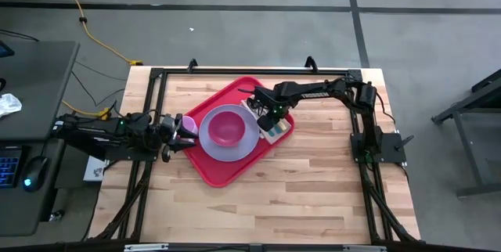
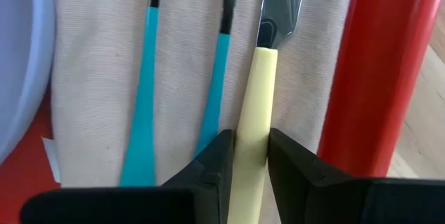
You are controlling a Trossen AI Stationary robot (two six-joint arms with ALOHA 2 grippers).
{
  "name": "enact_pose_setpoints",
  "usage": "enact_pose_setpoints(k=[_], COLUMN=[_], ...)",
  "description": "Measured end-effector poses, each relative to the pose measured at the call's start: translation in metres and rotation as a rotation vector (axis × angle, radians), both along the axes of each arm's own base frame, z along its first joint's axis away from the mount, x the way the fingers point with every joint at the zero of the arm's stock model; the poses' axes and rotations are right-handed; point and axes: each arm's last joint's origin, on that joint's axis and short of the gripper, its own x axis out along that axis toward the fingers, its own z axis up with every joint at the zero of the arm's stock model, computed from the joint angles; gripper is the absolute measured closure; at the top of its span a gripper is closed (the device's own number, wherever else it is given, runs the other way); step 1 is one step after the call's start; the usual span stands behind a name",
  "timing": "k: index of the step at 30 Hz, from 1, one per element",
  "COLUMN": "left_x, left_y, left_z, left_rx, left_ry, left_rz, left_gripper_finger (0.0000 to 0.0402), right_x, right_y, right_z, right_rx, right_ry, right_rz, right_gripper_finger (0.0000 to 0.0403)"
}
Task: Set up tray
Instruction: Put the yellow table knife on top of the brown table napkin to the right of the blue fork on the red serving tray, then adjust the white plate on the red serving tray
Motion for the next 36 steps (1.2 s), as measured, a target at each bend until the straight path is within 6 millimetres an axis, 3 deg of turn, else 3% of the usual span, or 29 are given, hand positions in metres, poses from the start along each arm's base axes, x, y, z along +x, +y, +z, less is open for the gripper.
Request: enact_pose_setpoints(k=[12, 25, 36], left_x=[0.000, 0.000, 0.000], left_y=[-0.001, -0.001, -0.001], left_z=[0.000, 0.000, 0.000], left_rx=[-0.002, -0.002, -0.002], left_ry=[0.000, 0.000, 0.000], left_rz=[-0.027, -0.033, -0.033], left_gripper_finger=[0.0222, 0.0222, 0.0222], right_x=[-0.002, -0.004, -0.010], right_y=[-0.006, -0.008, -0.013], right_z=[0.000, 0.000, 0.000], right_rx=[0.040, 0.032, 0.054], right_ry=[-0.019, -0.001, 0.039], right_rz=[-0.007, 0.029, -0.010], right_gripper_finger=[0.0331, 0.0227, 0.0209])
